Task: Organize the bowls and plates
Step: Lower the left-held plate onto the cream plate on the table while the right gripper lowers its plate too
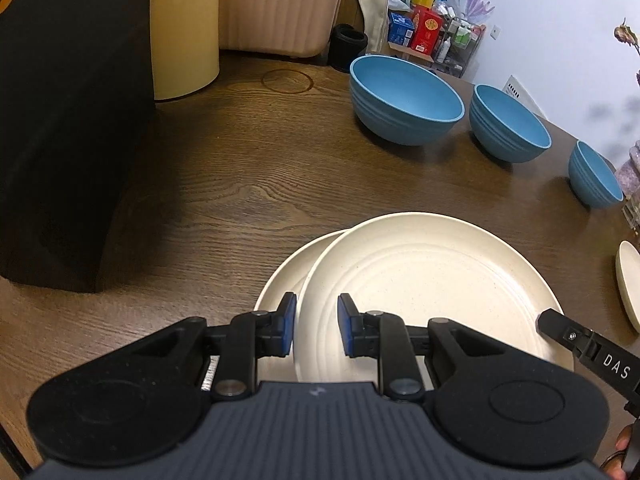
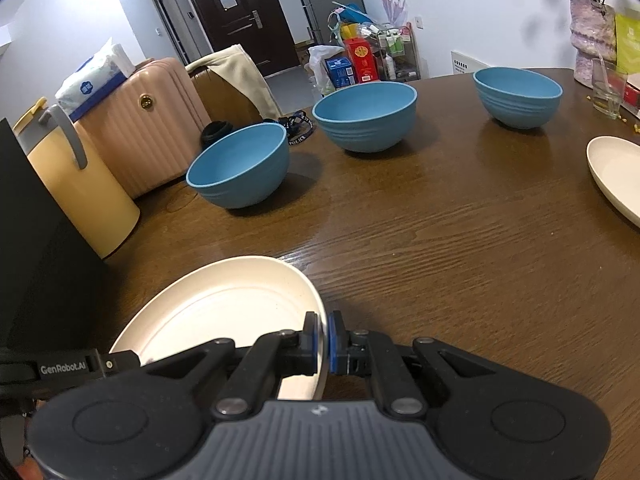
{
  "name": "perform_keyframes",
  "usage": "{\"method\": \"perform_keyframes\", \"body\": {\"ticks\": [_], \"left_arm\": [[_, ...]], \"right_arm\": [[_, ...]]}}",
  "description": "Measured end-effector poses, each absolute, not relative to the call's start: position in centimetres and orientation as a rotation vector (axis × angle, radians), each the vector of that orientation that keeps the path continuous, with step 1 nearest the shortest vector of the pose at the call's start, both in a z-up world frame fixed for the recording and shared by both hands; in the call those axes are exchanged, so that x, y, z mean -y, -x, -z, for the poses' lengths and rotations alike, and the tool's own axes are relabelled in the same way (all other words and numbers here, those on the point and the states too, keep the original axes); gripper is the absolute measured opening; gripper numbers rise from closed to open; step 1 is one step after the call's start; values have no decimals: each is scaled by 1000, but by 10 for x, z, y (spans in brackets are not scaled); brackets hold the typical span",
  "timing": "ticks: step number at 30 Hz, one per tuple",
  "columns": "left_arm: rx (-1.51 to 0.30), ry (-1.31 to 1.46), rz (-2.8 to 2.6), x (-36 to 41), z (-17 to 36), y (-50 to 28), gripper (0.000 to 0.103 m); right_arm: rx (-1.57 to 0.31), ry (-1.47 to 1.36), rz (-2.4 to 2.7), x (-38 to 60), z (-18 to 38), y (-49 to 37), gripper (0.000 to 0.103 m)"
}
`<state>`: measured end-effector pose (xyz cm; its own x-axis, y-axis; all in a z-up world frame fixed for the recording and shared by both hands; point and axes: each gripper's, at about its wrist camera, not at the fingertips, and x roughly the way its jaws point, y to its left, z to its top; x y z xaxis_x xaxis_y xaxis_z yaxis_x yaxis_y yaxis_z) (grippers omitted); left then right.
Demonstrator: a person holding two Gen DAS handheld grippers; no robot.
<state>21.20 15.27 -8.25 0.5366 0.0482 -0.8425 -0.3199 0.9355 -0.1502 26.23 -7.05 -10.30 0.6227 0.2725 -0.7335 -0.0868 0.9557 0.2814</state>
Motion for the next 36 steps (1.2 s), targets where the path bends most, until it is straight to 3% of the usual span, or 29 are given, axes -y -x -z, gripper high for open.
{"method": "perform_keyframes", "body": {"ticks": [36], "left_arm": [[-989, 90, -240, -158, 112, -223, 22]], "right_arm": [[-870, -52, -187, 26, 136, -255, 8]]}}
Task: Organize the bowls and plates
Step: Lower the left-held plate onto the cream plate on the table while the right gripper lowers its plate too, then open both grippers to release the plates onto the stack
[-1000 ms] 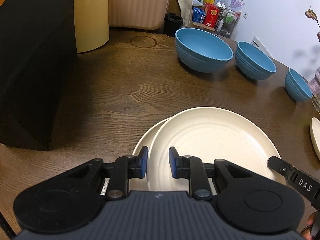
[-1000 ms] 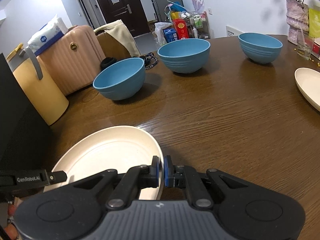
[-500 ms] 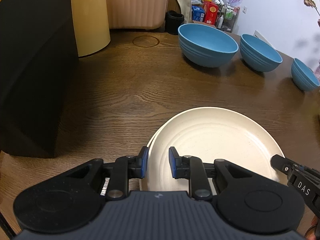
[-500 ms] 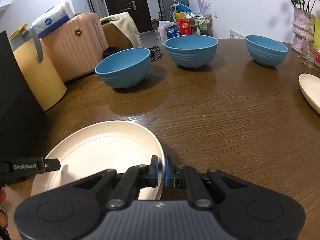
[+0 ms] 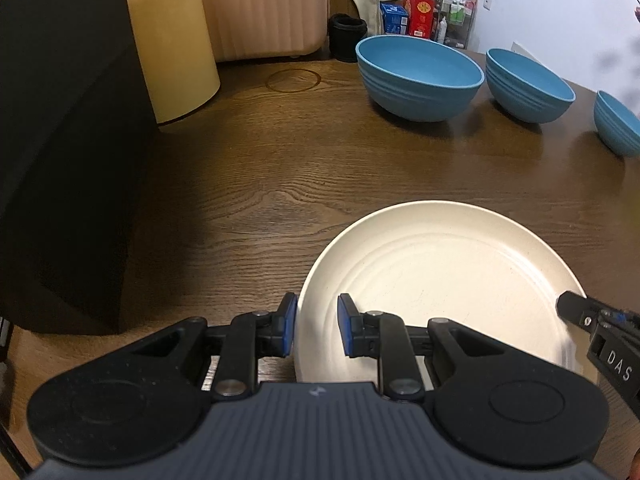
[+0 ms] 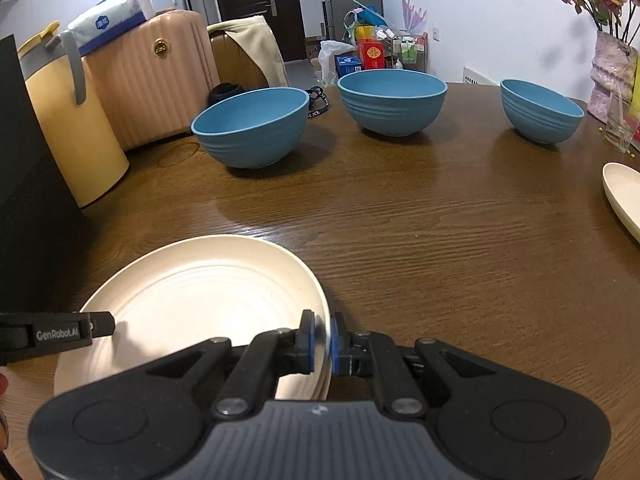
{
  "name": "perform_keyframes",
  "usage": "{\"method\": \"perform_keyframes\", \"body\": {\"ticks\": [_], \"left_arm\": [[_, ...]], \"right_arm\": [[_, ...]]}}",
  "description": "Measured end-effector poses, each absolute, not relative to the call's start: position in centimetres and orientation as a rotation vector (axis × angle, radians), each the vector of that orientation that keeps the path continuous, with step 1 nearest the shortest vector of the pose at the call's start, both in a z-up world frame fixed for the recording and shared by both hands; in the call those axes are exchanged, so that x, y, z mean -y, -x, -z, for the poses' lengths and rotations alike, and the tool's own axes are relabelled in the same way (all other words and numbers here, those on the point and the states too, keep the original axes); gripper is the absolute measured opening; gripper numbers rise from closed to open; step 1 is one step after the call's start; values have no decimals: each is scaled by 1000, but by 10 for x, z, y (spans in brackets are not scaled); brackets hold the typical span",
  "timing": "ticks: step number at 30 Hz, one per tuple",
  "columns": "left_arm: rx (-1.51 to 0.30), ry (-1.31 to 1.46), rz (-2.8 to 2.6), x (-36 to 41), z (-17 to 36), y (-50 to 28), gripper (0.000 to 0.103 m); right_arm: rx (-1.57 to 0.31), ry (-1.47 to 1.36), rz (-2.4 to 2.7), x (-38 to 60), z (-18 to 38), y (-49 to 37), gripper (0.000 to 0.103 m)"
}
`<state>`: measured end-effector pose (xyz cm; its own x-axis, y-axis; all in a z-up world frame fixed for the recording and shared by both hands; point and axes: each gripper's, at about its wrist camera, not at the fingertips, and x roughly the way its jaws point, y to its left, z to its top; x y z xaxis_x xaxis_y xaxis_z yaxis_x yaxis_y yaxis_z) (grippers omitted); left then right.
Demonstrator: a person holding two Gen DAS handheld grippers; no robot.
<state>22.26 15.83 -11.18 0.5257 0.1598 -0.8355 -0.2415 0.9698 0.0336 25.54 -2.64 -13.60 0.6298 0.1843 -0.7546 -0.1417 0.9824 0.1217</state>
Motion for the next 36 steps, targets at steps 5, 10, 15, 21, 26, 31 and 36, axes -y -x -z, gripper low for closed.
{"method": "perform_keyframes", "body": {"ticks": [5, 10, 15, 21, 26, 31, 36], "left_arm": [[-996, 81, -231, -160, 112, -226, 22], [-1002, 73, -227, -161, 113, -229, 22], [-1010, 73, -226, -160, 112, -231, 22], [-1005, 78, -220, -161, 109, -230, 30], [-958, 94, -219, -163, 92, -224, 64], [-916, 119, -212, -164, 74, -217, 103], [-917, 149, -206, -163, 65, -214, 103]], "right_arm": [[-897, -34, -192, 26, 137, -259, 7], [-922, -50, -193, 28, 138, -266, 7], [-933, -57, -200, 28, 139, -270, 7], [-954, -116, -208, 36, 141, -273, 12], [-965, -207, -205, 50, 134, -270, 50], [-931, -238, -204, 59, 117, -261, 90], [-898, -225, -163, 63, 99, -254, 103]]}}
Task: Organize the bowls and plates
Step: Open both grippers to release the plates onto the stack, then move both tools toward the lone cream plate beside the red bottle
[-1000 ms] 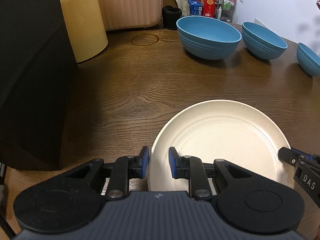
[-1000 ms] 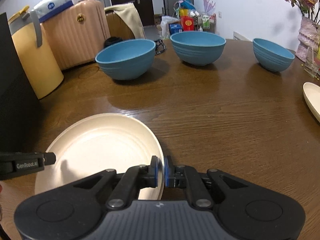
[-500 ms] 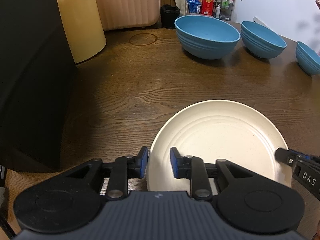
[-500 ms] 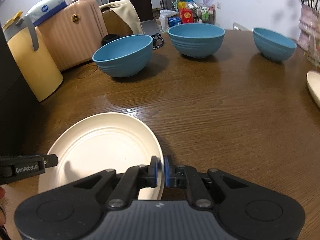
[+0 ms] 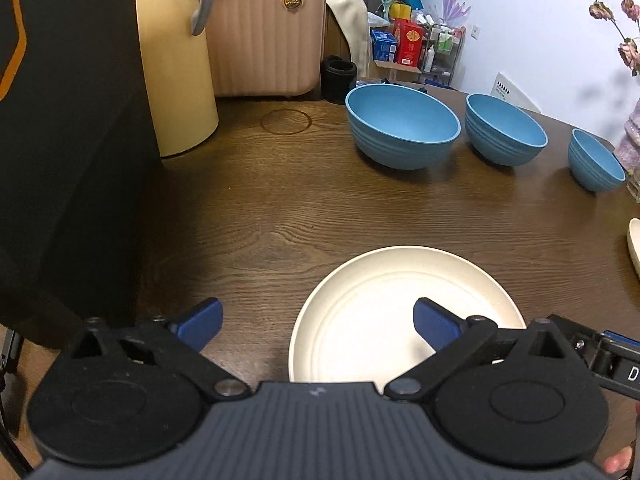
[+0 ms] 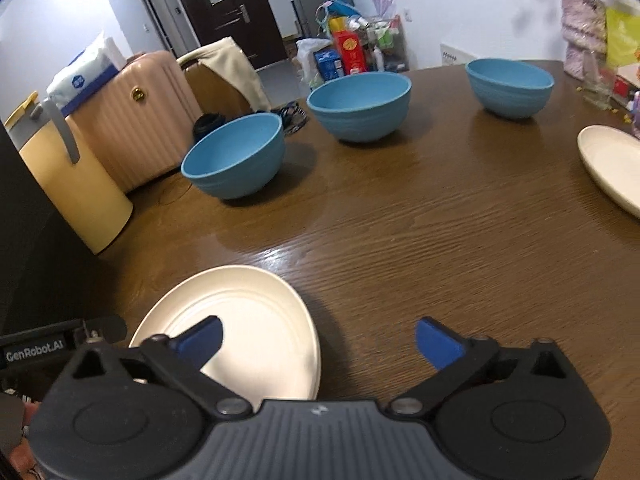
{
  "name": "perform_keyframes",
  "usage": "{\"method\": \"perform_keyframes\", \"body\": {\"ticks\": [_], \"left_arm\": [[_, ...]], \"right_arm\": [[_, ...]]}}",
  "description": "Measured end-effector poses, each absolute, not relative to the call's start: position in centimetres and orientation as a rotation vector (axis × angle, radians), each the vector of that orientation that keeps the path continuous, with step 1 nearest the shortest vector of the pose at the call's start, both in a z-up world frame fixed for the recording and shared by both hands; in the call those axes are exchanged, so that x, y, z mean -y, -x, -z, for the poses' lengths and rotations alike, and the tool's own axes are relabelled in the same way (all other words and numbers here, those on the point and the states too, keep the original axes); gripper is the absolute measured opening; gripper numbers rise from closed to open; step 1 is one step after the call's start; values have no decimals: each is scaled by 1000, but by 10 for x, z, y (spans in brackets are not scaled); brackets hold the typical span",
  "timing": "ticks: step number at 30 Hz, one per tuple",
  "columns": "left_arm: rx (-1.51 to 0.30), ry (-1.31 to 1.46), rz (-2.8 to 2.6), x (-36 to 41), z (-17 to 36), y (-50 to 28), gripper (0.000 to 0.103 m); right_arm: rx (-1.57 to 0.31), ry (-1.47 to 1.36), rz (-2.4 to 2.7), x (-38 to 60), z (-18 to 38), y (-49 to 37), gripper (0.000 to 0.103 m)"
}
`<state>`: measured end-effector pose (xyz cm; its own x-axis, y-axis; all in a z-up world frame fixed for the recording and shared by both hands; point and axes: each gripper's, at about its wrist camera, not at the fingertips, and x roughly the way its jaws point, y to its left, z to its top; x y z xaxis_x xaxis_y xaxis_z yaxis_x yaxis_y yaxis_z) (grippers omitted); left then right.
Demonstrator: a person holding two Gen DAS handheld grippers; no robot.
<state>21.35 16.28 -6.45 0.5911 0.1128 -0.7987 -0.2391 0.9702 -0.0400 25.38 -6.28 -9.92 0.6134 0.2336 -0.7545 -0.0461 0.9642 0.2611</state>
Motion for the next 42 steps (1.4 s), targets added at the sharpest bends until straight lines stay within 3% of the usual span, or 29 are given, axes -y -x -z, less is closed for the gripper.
{"method": "perform_keyframes", "body": {"ticks": [27, 42], "left_arm": [[-843, 134, -115, -137, 29, -211, 103], [-830, 104, -49, -66, 18, -222, 103]], "right_arm": [[-873, -246, -19, 91, 74, -240, 103], [-866, -294, 96, 163, 64, -241, 103]]}}
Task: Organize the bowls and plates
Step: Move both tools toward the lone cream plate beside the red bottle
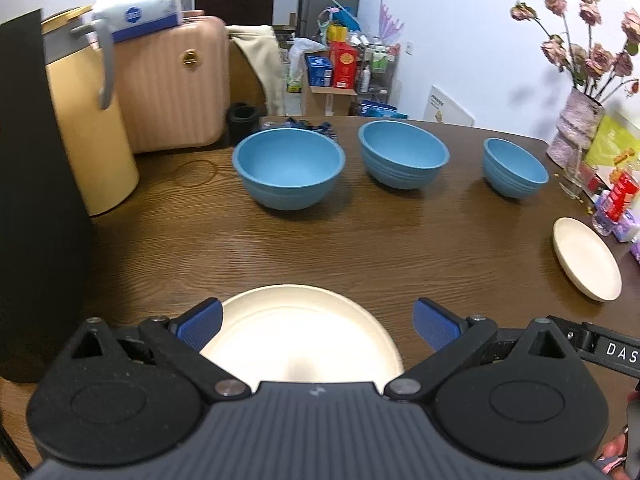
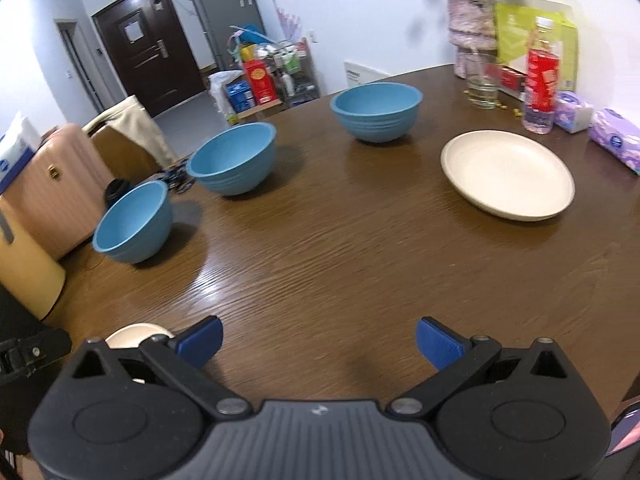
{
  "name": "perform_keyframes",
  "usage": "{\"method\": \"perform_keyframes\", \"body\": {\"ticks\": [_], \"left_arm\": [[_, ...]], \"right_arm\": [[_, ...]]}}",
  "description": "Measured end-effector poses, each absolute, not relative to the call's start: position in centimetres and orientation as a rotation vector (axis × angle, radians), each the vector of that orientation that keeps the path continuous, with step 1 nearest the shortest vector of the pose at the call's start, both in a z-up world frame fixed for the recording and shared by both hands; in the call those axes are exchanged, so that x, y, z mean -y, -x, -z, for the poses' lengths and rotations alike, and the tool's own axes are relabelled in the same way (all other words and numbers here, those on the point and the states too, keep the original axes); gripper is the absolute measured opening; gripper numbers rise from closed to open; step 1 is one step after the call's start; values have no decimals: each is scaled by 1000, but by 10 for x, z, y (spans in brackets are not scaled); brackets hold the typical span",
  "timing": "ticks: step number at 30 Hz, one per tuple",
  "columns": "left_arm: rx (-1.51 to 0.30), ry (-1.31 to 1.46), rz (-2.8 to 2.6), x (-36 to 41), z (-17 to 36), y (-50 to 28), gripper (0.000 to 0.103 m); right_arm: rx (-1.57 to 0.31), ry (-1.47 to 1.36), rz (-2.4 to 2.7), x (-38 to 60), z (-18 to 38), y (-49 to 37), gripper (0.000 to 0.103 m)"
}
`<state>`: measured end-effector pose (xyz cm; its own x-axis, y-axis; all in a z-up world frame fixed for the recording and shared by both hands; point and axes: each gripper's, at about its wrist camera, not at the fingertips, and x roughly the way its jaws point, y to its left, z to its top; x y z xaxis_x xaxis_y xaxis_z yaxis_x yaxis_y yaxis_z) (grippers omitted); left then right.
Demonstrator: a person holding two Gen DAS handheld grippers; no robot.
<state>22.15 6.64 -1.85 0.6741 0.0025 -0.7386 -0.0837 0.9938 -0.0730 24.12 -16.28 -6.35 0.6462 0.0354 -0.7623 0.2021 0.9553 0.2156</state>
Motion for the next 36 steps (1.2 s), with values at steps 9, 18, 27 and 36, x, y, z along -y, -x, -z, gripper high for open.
{"method": "perform_keyframes", "body": {"ticks": [9, 18, 27, 36], "left_arm": [[-838, 116, -17, -13, 13, -239, 103], [-847, 105, 15, 43, 10, -261, 103], [-856, 84, 46, 93, 11, -278, 103], [-871, 66, 73, 135, 17, -294, 103]], "right_arm": [[-881, -281, 143, 212, 59, -247, 103], [-890, -297, 175, 261, 59, -255, 103], [-894, -330, 214, 310, 62, -262, 103], [-885, -367, 257, 355, 67, -264, 103]]}}
